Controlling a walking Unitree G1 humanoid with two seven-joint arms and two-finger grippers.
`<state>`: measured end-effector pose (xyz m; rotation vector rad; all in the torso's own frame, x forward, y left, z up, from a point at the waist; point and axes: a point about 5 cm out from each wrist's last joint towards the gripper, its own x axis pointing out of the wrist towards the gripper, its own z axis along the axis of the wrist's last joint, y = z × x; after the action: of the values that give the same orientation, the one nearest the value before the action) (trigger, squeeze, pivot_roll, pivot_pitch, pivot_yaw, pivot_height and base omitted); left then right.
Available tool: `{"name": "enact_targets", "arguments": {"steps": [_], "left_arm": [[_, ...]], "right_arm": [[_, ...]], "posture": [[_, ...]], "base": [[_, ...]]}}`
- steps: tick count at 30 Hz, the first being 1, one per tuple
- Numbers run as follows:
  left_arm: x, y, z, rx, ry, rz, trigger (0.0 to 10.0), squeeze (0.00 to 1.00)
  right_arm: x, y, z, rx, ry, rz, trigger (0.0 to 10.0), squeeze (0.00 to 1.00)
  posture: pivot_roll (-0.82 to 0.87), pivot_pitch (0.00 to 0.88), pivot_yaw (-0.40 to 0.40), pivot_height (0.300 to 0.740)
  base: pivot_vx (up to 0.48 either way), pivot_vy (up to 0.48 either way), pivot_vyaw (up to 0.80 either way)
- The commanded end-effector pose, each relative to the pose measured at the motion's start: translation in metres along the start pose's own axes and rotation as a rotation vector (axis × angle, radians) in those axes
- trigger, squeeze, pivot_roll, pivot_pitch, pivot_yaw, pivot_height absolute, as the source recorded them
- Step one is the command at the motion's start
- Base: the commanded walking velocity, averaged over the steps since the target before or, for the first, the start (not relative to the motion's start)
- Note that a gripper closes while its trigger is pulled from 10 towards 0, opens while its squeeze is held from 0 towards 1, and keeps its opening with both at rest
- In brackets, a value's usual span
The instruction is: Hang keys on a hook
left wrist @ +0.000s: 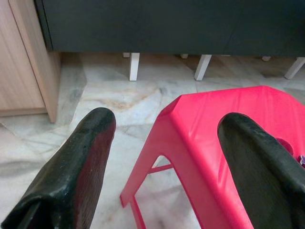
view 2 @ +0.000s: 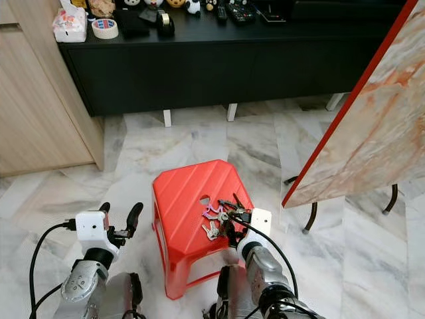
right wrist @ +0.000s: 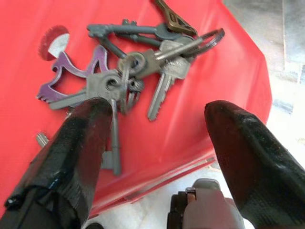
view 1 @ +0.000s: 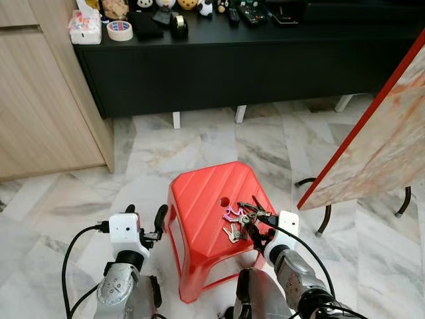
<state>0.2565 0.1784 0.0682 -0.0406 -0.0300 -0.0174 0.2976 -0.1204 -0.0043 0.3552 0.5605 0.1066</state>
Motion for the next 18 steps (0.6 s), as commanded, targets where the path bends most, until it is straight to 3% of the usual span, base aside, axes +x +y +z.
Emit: {"name": "enact_targets", "arguments": {"steps": [1,6,7,8,9,18], "left_arm": [[-0.0040,-0.0026,-0.0025,0.000,0.025,-0.003,10.0,0.00],[-0.0048,-0.0039,-0.0019,0.002,0.028,-0.001,10.0,0.00],[-0.0048,-0.0041,-0.0020,0.003,0.029,-0.001,10.0,0.00],[-0.0050,-0.0043,-0.0019,0.003,0.029,-0.002,10.0,0.00],[-0.0053,-0.0043,-0.0020,0.003,0.030,-0.002,10.0,0.00],[-0.0060,-0.0043,-0.0001,0.022,0.030,-0.007,10.0,0.00]], "right_arm": [[0.0002,-0.0001,0.0027,-0.004,-0.018,0.004,10.0,0.00],[0.0000,-0.0010,0.0023,-0.029,-0.008,0.010,10.0,0.00],[-0.0002,-0.0016,0.0018,-0.032,-0.006,0.011,8.1,0.00],[-0.0004,-0.0021,0.0014,-0.034,-0.005,0.011,8.1,0.00],[-0.0007,-0.0029,0.0012,-0.033,-0.005,0.011,0.0,0.00],[-0.0023,-0.0070,-0.0020,-0.044,0.008,0.007,0.0,0.00]], "posture": [[0.07,0.195,-0.150,0.606],[0.08,0.196,-0.149,0.606],[0.08,0.196,-0.149,0.606],[0.08,0.195,-0.150,0.606],[0.08,0.195,-0.150,0.606],[0.08,0.200,-0.146,0.606]], "base": [[0.000,0.000,0.00],[0.000,0.000,0.00],[0.000,0.000,0.00],[0.000,0.000,0.00],[0.000,0.000,0.00],[0.000,0.000,0.00]]}}
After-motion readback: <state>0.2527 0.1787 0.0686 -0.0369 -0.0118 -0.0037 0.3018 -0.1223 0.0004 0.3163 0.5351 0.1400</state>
